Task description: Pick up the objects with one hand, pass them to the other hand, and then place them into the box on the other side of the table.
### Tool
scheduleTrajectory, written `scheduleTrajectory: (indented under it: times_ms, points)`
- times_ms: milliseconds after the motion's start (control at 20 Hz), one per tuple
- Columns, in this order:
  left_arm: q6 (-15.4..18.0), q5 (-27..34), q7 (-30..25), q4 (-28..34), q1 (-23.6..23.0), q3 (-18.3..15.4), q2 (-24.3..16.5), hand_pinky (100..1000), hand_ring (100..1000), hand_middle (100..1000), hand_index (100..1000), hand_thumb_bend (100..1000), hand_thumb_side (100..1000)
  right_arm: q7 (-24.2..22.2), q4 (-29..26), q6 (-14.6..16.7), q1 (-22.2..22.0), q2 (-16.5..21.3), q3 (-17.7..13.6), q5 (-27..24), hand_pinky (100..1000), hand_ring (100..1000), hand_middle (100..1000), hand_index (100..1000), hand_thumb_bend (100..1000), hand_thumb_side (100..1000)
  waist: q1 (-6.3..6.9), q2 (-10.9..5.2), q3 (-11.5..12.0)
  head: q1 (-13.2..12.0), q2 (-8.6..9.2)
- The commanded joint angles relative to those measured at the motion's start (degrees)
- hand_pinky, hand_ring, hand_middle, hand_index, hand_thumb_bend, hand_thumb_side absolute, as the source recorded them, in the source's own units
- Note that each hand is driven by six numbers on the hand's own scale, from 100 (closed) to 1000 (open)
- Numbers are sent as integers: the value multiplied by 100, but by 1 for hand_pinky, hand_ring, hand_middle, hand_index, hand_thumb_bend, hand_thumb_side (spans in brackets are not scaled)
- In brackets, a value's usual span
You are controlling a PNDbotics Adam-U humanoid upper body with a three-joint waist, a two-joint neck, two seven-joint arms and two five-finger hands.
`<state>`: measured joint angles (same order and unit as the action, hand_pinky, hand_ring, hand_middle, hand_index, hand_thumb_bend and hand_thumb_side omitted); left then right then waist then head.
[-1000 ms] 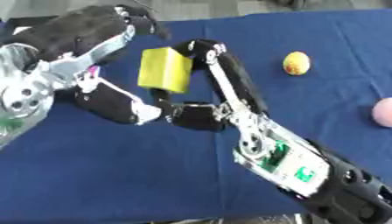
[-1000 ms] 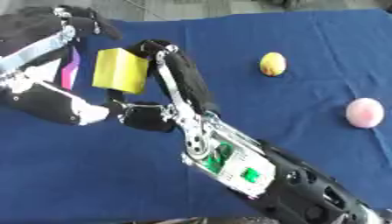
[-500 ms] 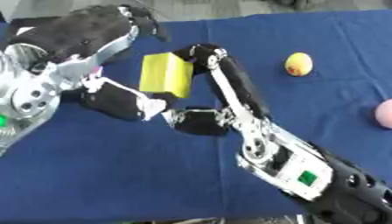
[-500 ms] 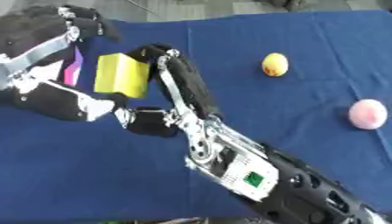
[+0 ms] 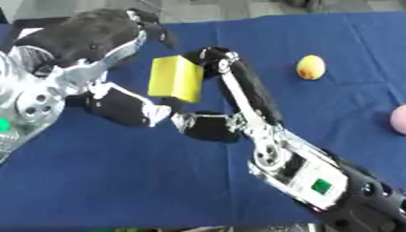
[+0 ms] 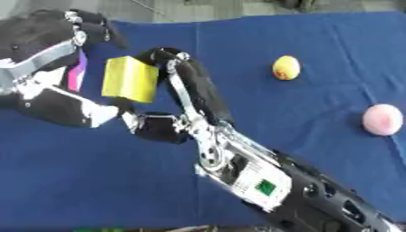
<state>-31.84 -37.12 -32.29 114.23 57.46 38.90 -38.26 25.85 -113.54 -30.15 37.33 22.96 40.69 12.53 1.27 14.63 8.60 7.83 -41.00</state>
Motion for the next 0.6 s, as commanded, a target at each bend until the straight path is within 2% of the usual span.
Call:
scheduleTrajectory:
  times_ms: [50, 300, 600]
  points:
    - [3, -69, -137, -12, 76, -15, -47, 829, 828, 788, 841, 375, 344, -6, -105, 57, 68, 92, -14, 62, 692, 560, 450, 519, 100, 100, 4, -105, -2, -2, 30]
    - [66, -108, -190, -85, 79, -7, -20, 827, 826, 785, 845, 375, 334, -30, -105, 103, 63, 111, -8, 91, 691, 560, 449, 518, 100, 100, 5, -111, -2, 0, 33]
    - [72, -100, 40, -305, 82, 40, 96, 822, 820, 772, 839, 352, 360, -157, -105, 189, 62, 117, 48, 140, 693, 560, 450, 518, 100, 100, -4, -113, -4, 9, 35]
